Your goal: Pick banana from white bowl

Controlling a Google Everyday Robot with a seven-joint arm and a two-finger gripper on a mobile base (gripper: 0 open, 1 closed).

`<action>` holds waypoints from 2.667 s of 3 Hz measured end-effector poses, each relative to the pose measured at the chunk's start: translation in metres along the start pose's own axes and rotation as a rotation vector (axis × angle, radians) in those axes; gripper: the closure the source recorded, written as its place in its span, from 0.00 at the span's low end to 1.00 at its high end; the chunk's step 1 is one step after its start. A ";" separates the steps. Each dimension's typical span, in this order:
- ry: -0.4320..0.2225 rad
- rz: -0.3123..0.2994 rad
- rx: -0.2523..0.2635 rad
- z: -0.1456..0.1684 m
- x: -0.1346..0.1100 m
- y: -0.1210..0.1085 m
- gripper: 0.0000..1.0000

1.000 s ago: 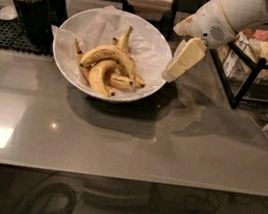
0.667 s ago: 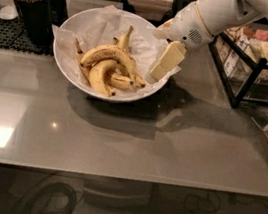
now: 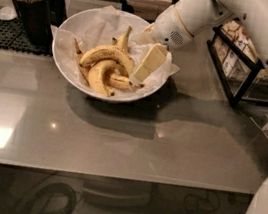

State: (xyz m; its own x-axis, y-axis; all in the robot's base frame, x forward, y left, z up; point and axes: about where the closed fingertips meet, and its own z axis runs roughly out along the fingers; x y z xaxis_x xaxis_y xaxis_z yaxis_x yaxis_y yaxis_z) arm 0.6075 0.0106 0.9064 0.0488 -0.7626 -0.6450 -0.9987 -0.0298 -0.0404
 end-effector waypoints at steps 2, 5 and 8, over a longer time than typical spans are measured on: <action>-0.007 0.011 -0.043 0.020 -0.002 -0.019 0.18; -0.034 0.069 -0.063 0.046 0.002 -0.037 0.83; 0.142 0.126 -0.079 0.010 0.027 -0.010 1.00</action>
Offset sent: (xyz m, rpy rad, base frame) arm 0.0345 0.0214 -0.0203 0.0143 0.0710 0.0311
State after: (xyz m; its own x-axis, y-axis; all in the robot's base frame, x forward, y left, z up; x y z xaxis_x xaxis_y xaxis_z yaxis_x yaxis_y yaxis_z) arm 0.6185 -0.0029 0.8820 -0.0735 -0.8465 -0.5272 -0.9949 0.0257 0.0974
